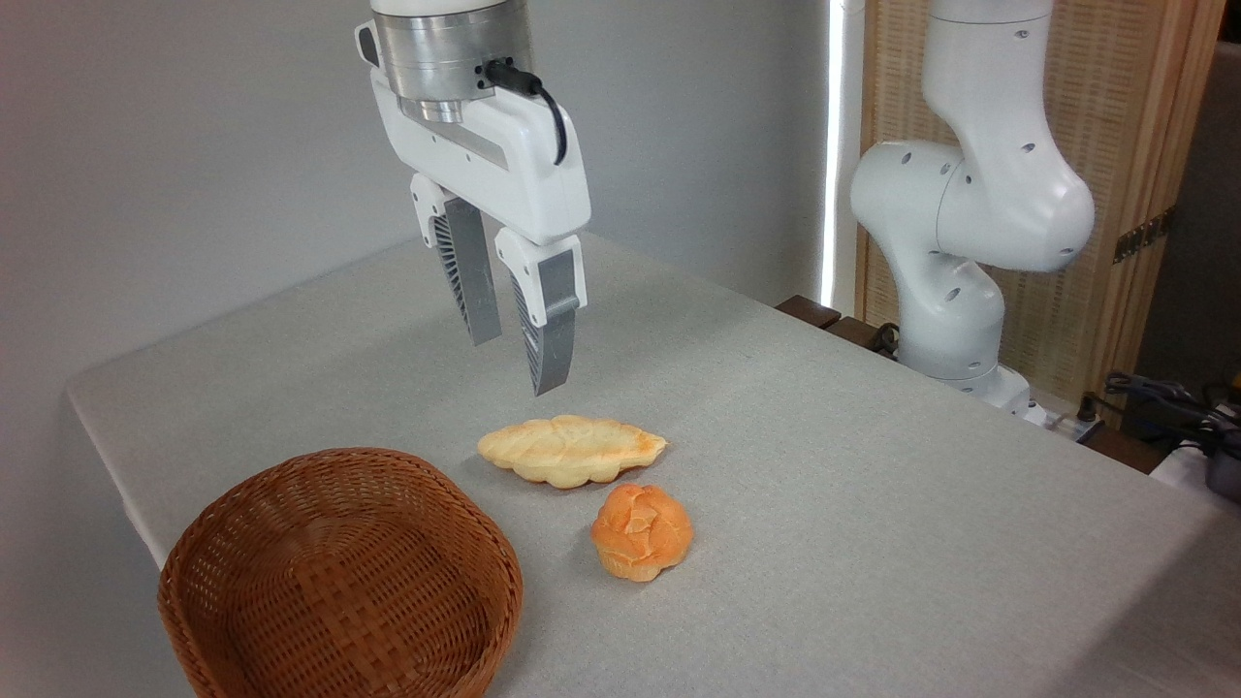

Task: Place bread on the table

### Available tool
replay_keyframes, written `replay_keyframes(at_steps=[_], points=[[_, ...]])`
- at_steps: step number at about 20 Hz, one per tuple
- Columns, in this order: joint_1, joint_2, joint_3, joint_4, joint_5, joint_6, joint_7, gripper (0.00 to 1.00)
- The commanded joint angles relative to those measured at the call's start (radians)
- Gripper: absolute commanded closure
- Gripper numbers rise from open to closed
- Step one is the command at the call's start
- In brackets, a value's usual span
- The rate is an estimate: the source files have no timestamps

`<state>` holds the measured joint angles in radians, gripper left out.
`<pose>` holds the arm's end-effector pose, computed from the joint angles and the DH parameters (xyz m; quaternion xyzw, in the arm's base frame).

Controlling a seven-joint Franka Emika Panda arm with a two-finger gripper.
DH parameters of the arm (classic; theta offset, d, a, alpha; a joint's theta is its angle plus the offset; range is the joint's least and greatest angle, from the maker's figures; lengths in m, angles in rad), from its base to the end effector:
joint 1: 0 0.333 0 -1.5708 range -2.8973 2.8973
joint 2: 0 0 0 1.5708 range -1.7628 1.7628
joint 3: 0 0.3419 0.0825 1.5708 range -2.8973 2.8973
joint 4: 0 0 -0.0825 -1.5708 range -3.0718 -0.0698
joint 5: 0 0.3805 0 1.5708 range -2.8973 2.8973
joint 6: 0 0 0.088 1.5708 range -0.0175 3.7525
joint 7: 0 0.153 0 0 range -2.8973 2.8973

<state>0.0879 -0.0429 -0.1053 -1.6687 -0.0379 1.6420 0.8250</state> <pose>0.5426 -0.0161 0.5880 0.9129 -0.4077 0.0139 0.0122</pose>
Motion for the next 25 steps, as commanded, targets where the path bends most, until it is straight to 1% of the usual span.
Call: replay_keyframes(at_steps=[1, 4, 15, 25], points=[[-0.098, 0.005, 0.080, 0.017, 0.041, -0.027, 0.006, 0.00], [-0.105, 0.002, 0.104, 0.017, 0.036, -0.027, 0.014, 0.00], [-0.106, 0.006, 0.104, 0.020, 0.033, -0.027, -0.010, 0.00], [-0.106, 0.001, 0.107, 0.020, 0.036, -0.028, -0.004, 0.00]])
